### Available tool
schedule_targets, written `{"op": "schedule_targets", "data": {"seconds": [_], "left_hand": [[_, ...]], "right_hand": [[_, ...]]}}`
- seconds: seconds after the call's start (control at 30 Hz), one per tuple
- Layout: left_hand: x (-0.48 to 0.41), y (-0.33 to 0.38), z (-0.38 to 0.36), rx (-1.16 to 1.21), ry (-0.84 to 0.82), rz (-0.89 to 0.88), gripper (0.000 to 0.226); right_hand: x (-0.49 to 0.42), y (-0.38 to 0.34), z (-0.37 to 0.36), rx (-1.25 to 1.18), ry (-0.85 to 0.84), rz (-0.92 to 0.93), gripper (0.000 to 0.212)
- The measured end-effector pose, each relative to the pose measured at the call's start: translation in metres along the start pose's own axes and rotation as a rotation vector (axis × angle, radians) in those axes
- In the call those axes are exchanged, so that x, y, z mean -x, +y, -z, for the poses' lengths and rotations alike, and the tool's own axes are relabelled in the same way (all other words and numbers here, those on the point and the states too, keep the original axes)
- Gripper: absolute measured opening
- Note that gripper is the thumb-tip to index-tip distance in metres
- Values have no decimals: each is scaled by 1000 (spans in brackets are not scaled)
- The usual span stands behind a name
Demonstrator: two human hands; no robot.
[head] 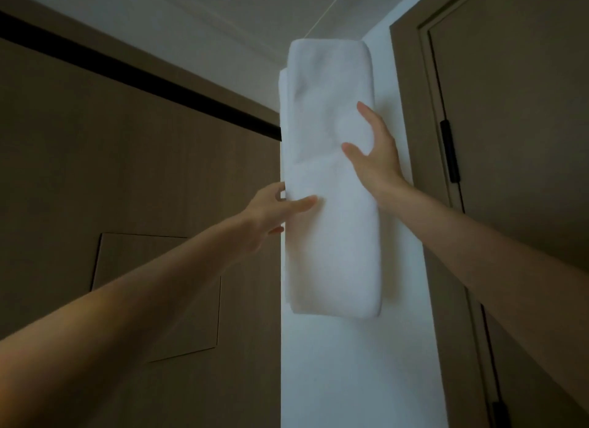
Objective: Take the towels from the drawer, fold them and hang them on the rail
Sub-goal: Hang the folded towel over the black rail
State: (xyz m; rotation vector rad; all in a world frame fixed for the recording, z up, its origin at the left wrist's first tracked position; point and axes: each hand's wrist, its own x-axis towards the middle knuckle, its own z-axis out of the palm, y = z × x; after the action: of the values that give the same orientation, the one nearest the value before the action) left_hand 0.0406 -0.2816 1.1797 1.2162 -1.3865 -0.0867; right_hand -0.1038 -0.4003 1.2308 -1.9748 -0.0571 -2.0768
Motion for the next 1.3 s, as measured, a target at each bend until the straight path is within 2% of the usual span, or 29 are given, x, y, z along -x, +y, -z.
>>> {"op": "schedule_targets", "data": {"seconds": [0.2,0.4,0.6,0.73,0.87,0.9,1.0,1.07,1.17,1.3], "left_hand": [[-22,-17,-30,-14,159,-27,42],[-46,-4,-34,-52,354,-123,39],[-61,-5,-26,-88,480,-164,35],[-68,-4,-19,-41,523,-180,33],[-79,-9,-17,-74,566,-195,39],[-82,-10,-15,-78,578,-198,39],[-91,-13,-5,-52,646,-198,41],[-97,-15,-2,-62,661,-216,42],[-102,-20,-5,-139,648,-276,42],[-99,-35,1,-211,664,-410,32]], "right_hand": [[-57,34,-3,-38,34,-15,60],[-95,56,-25,-29,40,-28,48],[-111,61,-51,37,13,13,38],[-114,74,-71,167,82,126,26],[-111,82,-84,480,203,215,13],[-109,82,-87,497,207,268,9],[-94,84,-92,337,142,345,23],[-81,87,-94,300,36,345,31],[-75,89,-96,362,-91,367,44],[-81,88,-97,395,-136,332,64]]}}
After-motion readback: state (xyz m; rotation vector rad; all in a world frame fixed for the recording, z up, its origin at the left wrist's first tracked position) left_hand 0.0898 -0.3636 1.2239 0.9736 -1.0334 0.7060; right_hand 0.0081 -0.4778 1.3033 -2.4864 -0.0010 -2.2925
